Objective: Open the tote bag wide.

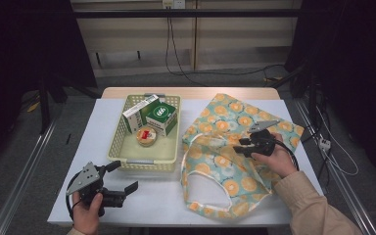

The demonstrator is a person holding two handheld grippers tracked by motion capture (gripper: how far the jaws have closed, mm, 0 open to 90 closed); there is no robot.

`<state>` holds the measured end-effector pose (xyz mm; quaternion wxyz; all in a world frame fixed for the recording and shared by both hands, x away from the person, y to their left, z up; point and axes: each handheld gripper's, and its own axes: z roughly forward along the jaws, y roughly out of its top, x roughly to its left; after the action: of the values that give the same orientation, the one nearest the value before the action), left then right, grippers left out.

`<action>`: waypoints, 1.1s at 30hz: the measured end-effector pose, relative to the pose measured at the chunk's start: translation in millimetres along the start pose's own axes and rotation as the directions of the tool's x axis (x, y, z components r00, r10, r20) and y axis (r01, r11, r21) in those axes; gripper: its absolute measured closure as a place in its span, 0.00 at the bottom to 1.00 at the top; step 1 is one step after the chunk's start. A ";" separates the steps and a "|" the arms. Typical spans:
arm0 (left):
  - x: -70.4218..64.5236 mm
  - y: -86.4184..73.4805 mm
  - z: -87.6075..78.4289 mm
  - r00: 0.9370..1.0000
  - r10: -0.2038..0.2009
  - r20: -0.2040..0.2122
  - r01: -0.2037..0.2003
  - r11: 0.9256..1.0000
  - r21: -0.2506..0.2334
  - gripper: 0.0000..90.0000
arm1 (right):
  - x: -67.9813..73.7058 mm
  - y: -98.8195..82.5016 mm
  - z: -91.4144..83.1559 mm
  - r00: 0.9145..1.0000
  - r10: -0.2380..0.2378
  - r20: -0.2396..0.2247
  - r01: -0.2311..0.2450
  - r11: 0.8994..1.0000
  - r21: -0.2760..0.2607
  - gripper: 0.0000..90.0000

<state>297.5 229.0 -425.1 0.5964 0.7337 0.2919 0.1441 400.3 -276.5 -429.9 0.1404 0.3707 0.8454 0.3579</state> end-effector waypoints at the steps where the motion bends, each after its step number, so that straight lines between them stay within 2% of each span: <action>1: 0.0 0.0 0.2 1.000 -0.001 0.000 0.001 1.000 -0.001 0.02 | 2.0 1.2 -1.1 1.000 -0.005 -0.003 0.005 1.000 -0.006 0.60; 9: -0.2 0.1 0.6 1.000 0.002 -0.001 -0.002 1.000 0.002 0.02 | 15.3 7.5 -7.8 0.997 0.013 -0.069 -0.017 0.998 -0.055 0.54; 12: -0.4 0.3 0.6 1.000 0.006 -0.001 -0.006 1.000 0.004 0.02 | 20.6 9.5 -8.8 0.996 0.015 -0.093 -0.020 0.998 -0.062 0.52; 21: -0.5 0.1 0.6 1.000 -0.001 0.002 0.001 1.000 0.000 0.02 | 37.7 12.5 -1.8 0.992 0.011 -0.127 -0.018 0.999 -0.051 0.45; 27: -0.5 0.2 0.2 1.000 -0.002 0.004 0.002 1.000 -0.003 0.02 | 47.9 16.3 0.5 0.989 0.005 -0.151 -0.012 0.999 -0.048 0.45; 33: -0.1 -0.1 0.5 1.000 -0.005 0.004 0.005 1.000 -0.004 0.02 | 56.6 18.5 -1.7 0.986 -0.027 -0.166 0.018 0.998 -0.057 0.49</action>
<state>297.6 228.5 -425.3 0.5988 0.7320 0.2924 0.1417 370.4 -227.6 -414.0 0.0835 0.3260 0.8481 0.4093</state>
